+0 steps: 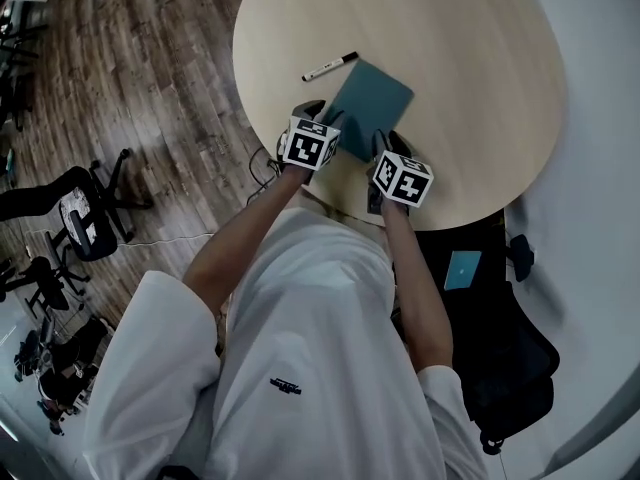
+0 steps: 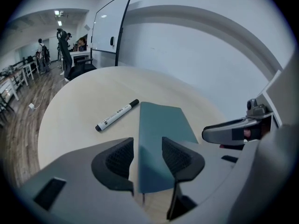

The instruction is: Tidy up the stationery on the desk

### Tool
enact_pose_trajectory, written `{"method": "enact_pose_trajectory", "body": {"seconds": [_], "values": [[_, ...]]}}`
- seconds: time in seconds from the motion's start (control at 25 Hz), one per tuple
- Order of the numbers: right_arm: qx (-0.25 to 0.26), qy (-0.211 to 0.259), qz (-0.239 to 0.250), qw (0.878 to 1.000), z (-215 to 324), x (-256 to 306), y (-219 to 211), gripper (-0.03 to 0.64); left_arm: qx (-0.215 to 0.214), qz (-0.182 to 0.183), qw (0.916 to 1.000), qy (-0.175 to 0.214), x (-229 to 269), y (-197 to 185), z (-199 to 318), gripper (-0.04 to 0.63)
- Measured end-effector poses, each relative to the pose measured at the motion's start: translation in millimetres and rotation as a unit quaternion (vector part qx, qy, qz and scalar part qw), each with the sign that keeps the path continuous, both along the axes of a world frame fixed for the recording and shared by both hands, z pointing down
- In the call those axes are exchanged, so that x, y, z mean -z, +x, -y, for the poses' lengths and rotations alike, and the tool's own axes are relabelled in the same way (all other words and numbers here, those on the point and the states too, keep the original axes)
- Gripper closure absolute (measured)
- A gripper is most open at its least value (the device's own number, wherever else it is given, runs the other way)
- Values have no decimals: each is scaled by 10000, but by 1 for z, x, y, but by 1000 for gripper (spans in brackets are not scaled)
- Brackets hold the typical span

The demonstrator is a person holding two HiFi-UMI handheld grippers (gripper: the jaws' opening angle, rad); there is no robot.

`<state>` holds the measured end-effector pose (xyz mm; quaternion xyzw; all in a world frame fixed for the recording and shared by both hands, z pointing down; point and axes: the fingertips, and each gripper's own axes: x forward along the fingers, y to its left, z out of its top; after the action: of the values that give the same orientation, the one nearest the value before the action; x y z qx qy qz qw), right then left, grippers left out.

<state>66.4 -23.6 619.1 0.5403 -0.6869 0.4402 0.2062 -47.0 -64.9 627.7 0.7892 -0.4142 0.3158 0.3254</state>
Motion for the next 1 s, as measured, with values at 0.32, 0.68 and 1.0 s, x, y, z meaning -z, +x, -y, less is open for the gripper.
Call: {"method": "enact_pose_trajectory", "body": {"seconds": [0.32,0.68,1.0], "values": [[-215,-524,-32,9984,2,-35,7,488,-249,178,9994,-182,-25,5,3,414],[-459,-739,-154,9961,0,-41,12,491,-320,354,9983,-334,-38,11,-2,426],[-183,-664,-231,9974,-1,-44,12,495,-124,466,9981,-385,-35,14,-2,434]]}}
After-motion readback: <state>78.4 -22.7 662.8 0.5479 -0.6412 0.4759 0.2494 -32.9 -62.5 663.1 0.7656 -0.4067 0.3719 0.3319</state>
